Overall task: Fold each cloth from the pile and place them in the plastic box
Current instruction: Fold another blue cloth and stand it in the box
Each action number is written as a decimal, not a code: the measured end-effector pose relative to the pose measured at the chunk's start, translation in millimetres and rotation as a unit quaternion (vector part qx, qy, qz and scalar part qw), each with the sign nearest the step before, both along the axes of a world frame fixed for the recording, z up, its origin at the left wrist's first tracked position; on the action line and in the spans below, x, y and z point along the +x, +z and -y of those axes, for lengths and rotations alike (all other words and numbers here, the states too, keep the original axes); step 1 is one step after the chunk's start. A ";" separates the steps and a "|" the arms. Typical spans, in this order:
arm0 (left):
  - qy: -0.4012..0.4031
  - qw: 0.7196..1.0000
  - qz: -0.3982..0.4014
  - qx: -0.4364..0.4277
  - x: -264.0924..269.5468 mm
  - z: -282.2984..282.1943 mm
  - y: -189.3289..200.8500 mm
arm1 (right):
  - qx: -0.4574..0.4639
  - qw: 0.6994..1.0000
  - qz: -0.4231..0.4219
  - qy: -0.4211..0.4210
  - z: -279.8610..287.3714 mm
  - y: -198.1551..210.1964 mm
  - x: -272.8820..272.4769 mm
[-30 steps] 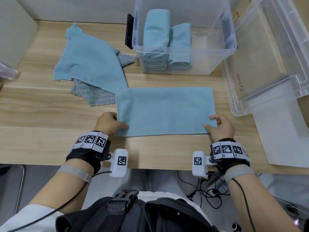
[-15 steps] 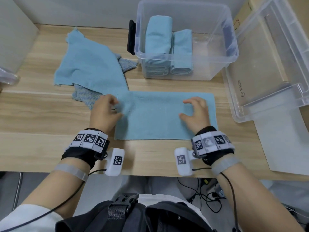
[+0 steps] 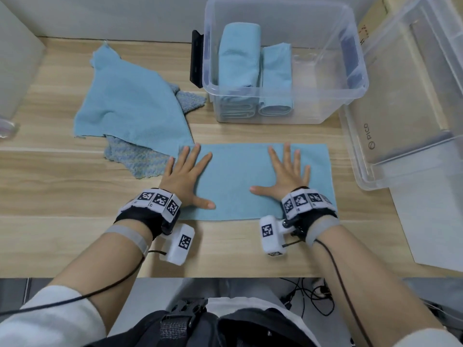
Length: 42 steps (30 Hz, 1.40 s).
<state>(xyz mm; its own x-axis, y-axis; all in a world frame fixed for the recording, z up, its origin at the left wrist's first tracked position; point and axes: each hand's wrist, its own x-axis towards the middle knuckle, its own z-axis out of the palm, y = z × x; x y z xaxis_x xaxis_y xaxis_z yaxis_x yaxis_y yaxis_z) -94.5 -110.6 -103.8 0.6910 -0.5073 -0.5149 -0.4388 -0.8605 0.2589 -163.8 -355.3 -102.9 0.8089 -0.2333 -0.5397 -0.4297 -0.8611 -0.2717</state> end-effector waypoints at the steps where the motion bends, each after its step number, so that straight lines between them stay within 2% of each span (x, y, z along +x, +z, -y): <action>1: -0.002 1.000 0.000 0.004 -0.1 0.5 0.1 | -0.006 1.000 -0.003 -0.023 9.2 0.6 -3.8; 4: 0.002 1.000 -0.001 0.009 -0.3 0.7 0.3 | -0.011 0.997 -0.009 -0.074 27.5 2.5 -12.3; 9: 0.000 1.000 -0.012 0.003 0.8 2.9 8.0 | -0.012 0.995 -0.016 -0.099 30.8 9.4 -13.6; 11: 0.045 0.997 -0.022 -0.056 5.6 2.8 14.2 | 0.002 0.991 -0.008 -0.134 26.5 19.4 -8.7; 12: 0.090 0.988 -0.019 -0.120 7.5 1.8 17.7 | 0.021 0.987 0.013 -0.157 22.0 25.8 -5.4; 13: 0.147 0.969 -0.009 -0.199 8.0 0.0 22.4 | 0.051 0.982 0.045 -0.177 15.5 32.8 -1.0; 15: 0.278 0.908 0.013 -0.313 5.6 -8.7 31.1 | 0.146 0.962 0.109 -0.204 -3.5 44.8 9.9; 17: 0.392 0.860 0.018 -0.325 2.5 -24.2 33.6 | 0.245 0.937 0.111 -0.222 -28.5 54.5 20.4; 19: 0.471 0.832 -0.014 -0.293 0.3 -40.7 28.5 | 0.325 0.914 0.068 -0.232 -53.8 60.7 27.8; 22: 0.527 0.773 -0.156 -0.316 -7.9 -50.9 26.6 | 0.403 0.875 -0.026 -0.266 -83.3 63.1 31.2; 25: 0.523 0.750 -0.217 -0.341 -16.3 -44.6 26.7 | 0.410 0.863 -0.096 -0.279 -96.3 54.9 27.7; 28: 0.510 0.737 -0.251 -0.365 -19.0 -33.6 26.3 | 0.405 0.860 -0.083 -0.298 -97.9 46.8 24.4; 33: 0.472 0.738 -0.272 -0.399 -18.9 -5.7 40.0 | 0.426 0.846 -0.074 -0.311 -92.5 44.5 23.8; 36: 0.433 0.748 -0.278 -0.420 -17.4 12.9 47.8 | 0.473 0.818 -0.091 -0.314 -86.1 44.8 21.0; 40: 0.378 0.771 -0.328 -0.394 -18.0 43.1 51.7 | 0.558 0.750 -0.106 -0.339 -72.8 45.4 13.1; 42: 0.373 0.772 -0.357 -0.369 -18.3 54.5 48.1 | 0.563 0.741 -0.094 -0.355 -64.5 49.9 8.8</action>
